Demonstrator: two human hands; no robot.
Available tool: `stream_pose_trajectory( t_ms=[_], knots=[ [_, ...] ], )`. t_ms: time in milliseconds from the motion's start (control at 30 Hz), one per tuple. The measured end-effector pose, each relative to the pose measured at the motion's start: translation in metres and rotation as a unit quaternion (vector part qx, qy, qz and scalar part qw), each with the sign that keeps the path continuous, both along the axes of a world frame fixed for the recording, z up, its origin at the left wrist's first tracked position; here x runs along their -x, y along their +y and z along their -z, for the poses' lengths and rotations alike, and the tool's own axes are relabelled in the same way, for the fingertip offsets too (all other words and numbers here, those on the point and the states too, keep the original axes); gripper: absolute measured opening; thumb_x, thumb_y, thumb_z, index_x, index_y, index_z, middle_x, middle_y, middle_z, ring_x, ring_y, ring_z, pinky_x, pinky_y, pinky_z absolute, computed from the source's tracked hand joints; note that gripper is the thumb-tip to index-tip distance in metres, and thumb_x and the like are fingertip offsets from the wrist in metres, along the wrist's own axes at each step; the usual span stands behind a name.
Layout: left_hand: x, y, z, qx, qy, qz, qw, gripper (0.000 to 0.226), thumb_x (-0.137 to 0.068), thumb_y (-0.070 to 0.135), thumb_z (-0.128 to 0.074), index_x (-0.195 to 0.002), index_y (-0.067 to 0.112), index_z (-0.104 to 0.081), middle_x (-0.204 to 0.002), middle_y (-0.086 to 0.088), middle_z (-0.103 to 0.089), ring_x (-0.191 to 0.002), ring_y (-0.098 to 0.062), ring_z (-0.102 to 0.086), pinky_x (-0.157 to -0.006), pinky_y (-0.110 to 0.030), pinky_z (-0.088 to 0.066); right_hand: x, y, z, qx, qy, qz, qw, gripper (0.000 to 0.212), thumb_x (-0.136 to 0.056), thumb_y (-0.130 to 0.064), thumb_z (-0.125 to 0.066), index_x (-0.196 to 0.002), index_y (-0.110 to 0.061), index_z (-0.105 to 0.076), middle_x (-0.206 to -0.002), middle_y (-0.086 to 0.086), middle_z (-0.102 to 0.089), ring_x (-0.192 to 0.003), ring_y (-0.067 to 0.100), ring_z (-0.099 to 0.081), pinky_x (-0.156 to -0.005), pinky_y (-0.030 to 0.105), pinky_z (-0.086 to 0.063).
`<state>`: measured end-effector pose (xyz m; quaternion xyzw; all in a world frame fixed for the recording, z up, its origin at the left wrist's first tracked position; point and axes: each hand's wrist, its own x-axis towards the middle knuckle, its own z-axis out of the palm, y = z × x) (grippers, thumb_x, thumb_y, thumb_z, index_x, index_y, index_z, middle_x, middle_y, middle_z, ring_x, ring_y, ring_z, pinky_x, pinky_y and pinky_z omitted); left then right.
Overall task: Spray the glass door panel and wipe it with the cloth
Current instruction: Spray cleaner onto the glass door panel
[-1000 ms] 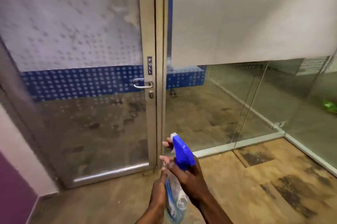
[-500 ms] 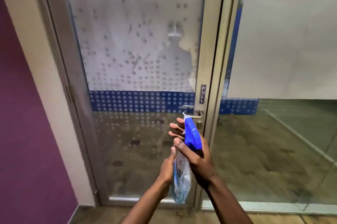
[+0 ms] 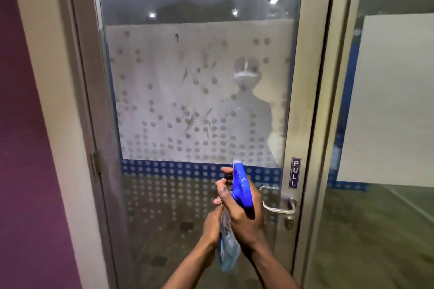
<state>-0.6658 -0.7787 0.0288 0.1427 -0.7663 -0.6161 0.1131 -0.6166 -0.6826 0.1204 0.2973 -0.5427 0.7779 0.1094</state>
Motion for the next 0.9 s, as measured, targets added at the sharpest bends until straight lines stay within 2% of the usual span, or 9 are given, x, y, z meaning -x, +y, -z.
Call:
stream_pose_trajectory(
  t_ms=[33, 100, 167, 233, 300, 433, 500, 667, 900],
  knots=[
    [0.011, -0.002, -0.005, -0.054, -0.006, -0.011, 0.998, 0.033, -0.108, 0.027, -0.043, -0.084, 0.022, -0.066, -0.071, 0.010, -0.073, -0.089, -0.011, -0.064, -0.064, -0.009, -0.047, 0.008, -0.006, -0.002, 0.005, -0.009, 0.011, 1.000, 0.026, -0.085, -0.021, -0.072, -0.110, -0.020, -0.071, -0.091, -0.006, -0.074, -0.073, 0.020, -0.068, -0.065, 0.024, -0.059],
    [0.036, -0.012, -0.010, -0.035, 0.005, -0.002, 0.999, 0.033, -0.109, 0.027, -0.040, -0.089, 0.024, -0.066, -0.072, 0.030, -0.072, -0.093, -0.008, -0.063, -0.064, -0.002, -0.045, 0.023, -0.019, -0.013, 0.008, -0.018, 0.035, 0.999, 0.013, -0.087, -0.024, -0.079, -0.098, -0.020, -0.073, -0.083, -0.004, -0.072, -0.067, 0.020, -0.065, -0.059, 0.022, -0.056],
    [0.050, -0.023, -0.024, -0.021, 0.006, 0.002, 1.000, 0.034, -0.110, 0.025, -0.038, -0.085, 0.029, -0.061, -0.058, 0.045, -0.060, -0.078, 0.006, -0.064, -0.061, 0.001, -0.043, 0.041, -0.031, -0.022, 0.012, -0.023, 0.056, 0.998, 0.014, -0.087, -0.027, -0.078, -0.092, -0.015, -0.071, -0.079, -0.002, -0.071, -0.059, 0.018, -0.064, -0.059, 0.025, -0.056],
    [0.063, -0.038, -0.036, -0.021, 0.031, 0.003, 0.999, 0.038, -0.109, 0.022, -0.038, -0.080, 0.026, -0.063, -0.049, 0.038, -0.060, -0.058, 0.019, -0.061, -0.054, -0.001, -0.043, 0.054, -0.041, -0.033, 0.011, -0.019, 0.062, 0.998, 0.022, -0.085, -0.032, -0.074, -0.091, -0.011, -0.070, -0.077, -0.001, -0.070, -0.055, 0.017, -0.064, -0.060, 0.027, -0.057],
    [0.074, -0.055, -0.048, -0.014, 0.049, 0.003, 0.999, 0.042, -0.109, 0.022, -0.039, -0.077, 0.020, -0.066, -0.049, 0.025, -0.066, -0.051, 0.018, -0.060, -0.051, -0.004, -0.043, 0.067, -0.055, -0.044, 0.003, -0.008, 0.080, 0.997, 0.025, -0.084, -0.036, -0.073, -0.090, -0.012, -0.069, -0.077, 0.002, -0.071, -0.054, 0.017, -0.066, -0.061, 0.028, -0.058],
    [0.101, -0.097, -0.065, 0.022, 0.139, -0.027, 0.990, 0.040, -0.106, 0.044, -0.042, -0.090, 0.030, -0.077, -0.087, 0.005, -0.079, -0.087, -0.006, -0.071, -0.083, -0.030, -0.053, 0.090, -0.082, -0.065, 0.003, 0.011, 0.111, 0.994, 0.023, -0.087, -0.043, -0.075, -0.085, -0.021, -0.068, -0.079, 0.010, -0.071, -0.059, 0.020, -0.069, -0.064, 0.030, -0.061],
    [0.118, -0.137, -0.083, 0.118, 0.227, -0.098, 0.962, 0.032, -0.098, 0.054, -0.043, -0.103, 0.036, -0.070, -0.109, 0.003, -0.072, -0.109, -0.017, -0.067, -0.094, -0.034, -0.051, 0.101, -0.098, -0.079, 0.015, 0.020, 0.129, 0.991, 0.027, -0.087, -0.044, -0.074, -0.087, -0.018, -0.068, -0.079, 0.005, -0.071, -0.060, 0.021, -0.069, -0.062, 0.025, -0.058],
    [0.156, -0.242, -0.156, 0.359, 0.347, -0.232, 0.834, 0.057, -0.098, 0.050, -0.042, -0.146, 0.020, -0.045, -0.154, -0.008, -0.045, -0.152, -0.027, -0.031, -0.122, -0.045, -0.033, 0.117, -0.132, -0.098, 0.000, 0.033, 0.142, 0.989, 0.025, -0.088, -0.041, -0.071, -0.090, -0.016, -0.067, -0.082, 0.002, -0.073, -0.055, 0.020, -0.067, -0.059, 0.024, -0.057],
    [0.188, -0.342, -0.220, 0.494, 0.377, -0.232, 0.748, 0.066, -0.099, 0.043, -0.050, -0.157, 0.019, -0.030, -0.170, -0.009, -0.017, -0.159, -0.029, -0.009, -0.128, -0.048, -0.021, 0.125, -0.179, -0.104, 0.007, 0.038, 0.146, 0.988, 0.025, -0.088, -0.042, -0.071, -0.089, -0.018, -0.067, -0.082, 0.016, -0.069, -0.056, 0.021, -0.066, -0.058, 0.020, -0.055]
  ],
)
